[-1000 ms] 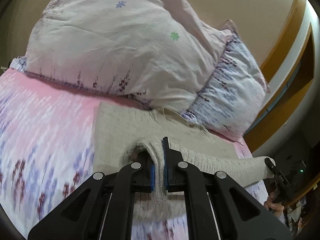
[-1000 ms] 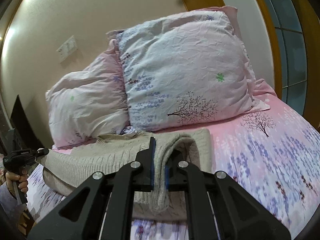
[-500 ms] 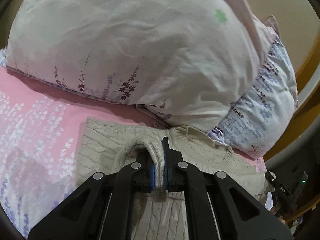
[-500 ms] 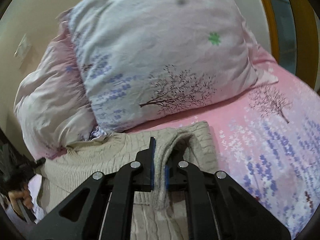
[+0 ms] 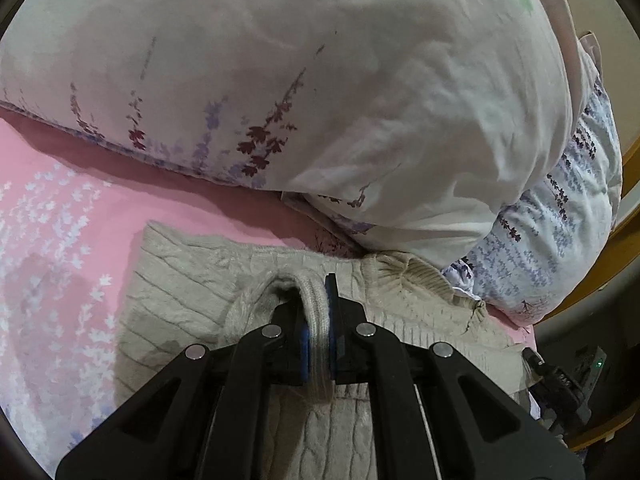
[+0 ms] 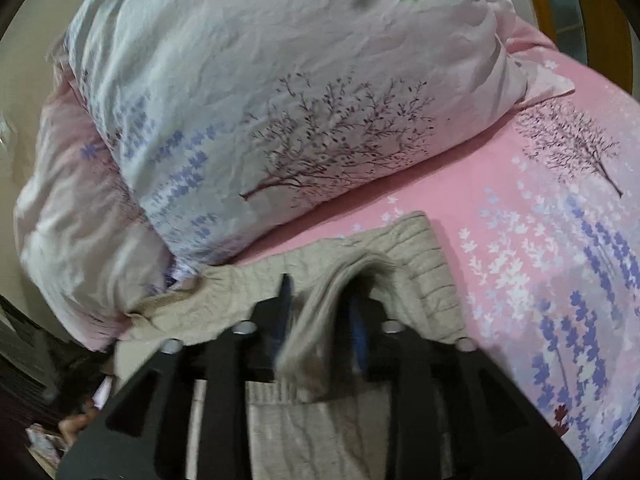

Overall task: Fold small clothes
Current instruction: 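Grasp the hem with both grippers and fold it toward the collar, then open both grippers and move them back over the folded sweater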

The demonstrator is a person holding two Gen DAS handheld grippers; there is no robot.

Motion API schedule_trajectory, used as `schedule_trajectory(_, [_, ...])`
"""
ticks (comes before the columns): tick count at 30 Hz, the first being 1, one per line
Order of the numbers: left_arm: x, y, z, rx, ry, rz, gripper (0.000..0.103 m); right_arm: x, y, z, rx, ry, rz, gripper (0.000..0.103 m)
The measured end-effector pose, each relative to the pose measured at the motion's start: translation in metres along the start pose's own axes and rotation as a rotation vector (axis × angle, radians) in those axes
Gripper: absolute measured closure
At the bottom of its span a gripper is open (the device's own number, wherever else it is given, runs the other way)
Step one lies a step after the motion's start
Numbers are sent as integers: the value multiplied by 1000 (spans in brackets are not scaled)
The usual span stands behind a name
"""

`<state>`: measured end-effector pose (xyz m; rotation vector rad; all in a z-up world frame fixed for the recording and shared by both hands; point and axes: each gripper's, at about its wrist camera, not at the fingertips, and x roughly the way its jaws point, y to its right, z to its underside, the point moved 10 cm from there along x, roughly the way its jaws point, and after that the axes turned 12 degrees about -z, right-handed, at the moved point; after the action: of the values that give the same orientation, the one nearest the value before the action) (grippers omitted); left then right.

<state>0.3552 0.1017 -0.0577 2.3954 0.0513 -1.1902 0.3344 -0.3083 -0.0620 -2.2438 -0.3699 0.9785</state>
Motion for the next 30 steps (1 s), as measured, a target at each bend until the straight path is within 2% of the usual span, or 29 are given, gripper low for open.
schedule_trajectory(1, [0, 1, -1, -6, -2, 12, 97, -2, -3, -2, 12, 8, -22, 55])
schedule_trajectory(2, [-1, 3, -1, -12, -5, 29, 92, -4, -8, -4, 29, 18, -70, 47])
schedule_trajectory(4, [-5, 7, -4, -27, -5, 77, 67, -4, -12, -7, 53, 17, -107, 44])
schedule_trajectory(5, [-8, 7, -6, -38, 6, 93, 46, -2, -11, -8, 70, 17, -112, 44])
schedule_trajectory(6, [-12, 7, -9, -53, 31, 95, 36, 0, -10, -8, 86, 16, -113, 44])
schedule_trajectory(8, [-23, 3, -18, -61, 92, 65, 31, 6, -5, -10, 99, 14, -80, 44])
schedule_trajectory(10, [-28, -3, -23, -77, 103, 39, 29, 12, 0, -12, 104, 20, -60, 44])
schedule_trajectory(12, [-31, -7, -23, -91, 97, 57, 29, 15, -1, -13, 106, 19, -57, 42])
schedule_trajectory(17, [-44, -20, -13, -46, 84, 50, 29, 0, -7, -15, 35, 43, -25, 42])
schedule_trajectory(20, [-53, -29, 1, 12, 47, 47, 30, -22, 3, -15, -40, 51, 61, 43])
schedule_trajectory(23, [-61, -30, 18, 78, 28, 44, 31, -40, 15, -3, -84, 11, 91, 51])
schedule_trajectory(28, [-67, -35, 47, 182, 3, 7, 34, -63, 26, 24, -156, -60, 116, 51])
schedule_trajectory(30, [-66, -39, 57, 192, -17, 0, 37, -66, 26, 35, -183, -93, 118, 55])
